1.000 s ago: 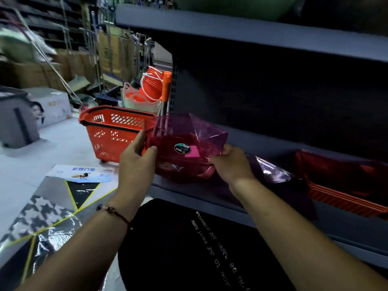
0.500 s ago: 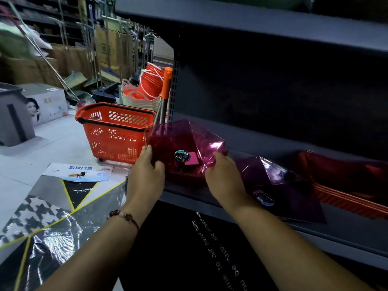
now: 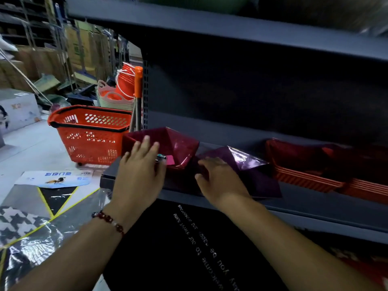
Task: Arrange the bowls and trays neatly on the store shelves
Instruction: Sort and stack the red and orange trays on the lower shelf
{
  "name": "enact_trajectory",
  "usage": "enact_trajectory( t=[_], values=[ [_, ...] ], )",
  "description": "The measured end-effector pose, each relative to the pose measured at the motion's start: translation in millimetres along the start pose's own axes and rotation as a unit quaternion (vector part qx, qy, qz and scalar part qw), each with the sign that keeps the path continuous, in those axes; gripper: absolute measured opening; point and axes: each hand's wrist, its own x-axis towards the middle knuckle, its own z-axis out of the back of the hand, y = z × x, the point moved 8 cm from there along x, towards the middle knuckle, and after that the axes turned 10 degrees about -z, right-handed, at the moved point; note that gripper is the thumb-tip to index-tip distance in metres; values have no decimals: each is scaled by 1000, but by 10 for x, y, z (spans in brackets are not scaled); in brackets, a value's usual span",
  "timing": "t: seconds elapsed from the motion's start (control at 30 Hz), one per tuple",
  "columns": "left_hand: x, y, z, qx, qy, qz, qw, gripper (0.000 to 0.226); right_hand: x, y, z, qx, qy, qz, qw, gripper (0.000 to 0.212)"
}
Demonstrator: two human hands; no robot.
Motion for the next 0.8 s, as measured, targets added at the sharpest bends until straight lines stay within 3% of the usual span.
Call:
enact_trajectory(
  t=[0.17,0.27,0.37,0.47,0.6,0.73,0.8],
  values=[
    [-104,-816,-336,2,104,-115,988,64,-312,-478,53,-76,13,-1,997,55],
    [-187,-1145,-516,2,159,-157,975,59,-530,-881,132,-55,-32,-43,997,74],
    [-251,-1347,-679,-2,196,-172,965,51,-775,-1285,198,-17,-67,-98,993,70],
    [-263,-1415,-784,-11,203,-169,964,39,-841,-1435,213,25,-61,-88,994,63],
    [-250,-1387,-778,-84,181,-141,970,33,-809,-1553,381,203,-109,-88,969,31],
    [-254,-1355,-768,-164,153,-125,966,26,-844,-1662,407,347,-106,-124,924,35],
    [-281,-1364,-757,-195,148,-118,962,21,-825,-1713,373,429,-95,-176,881,29]
  ],
)
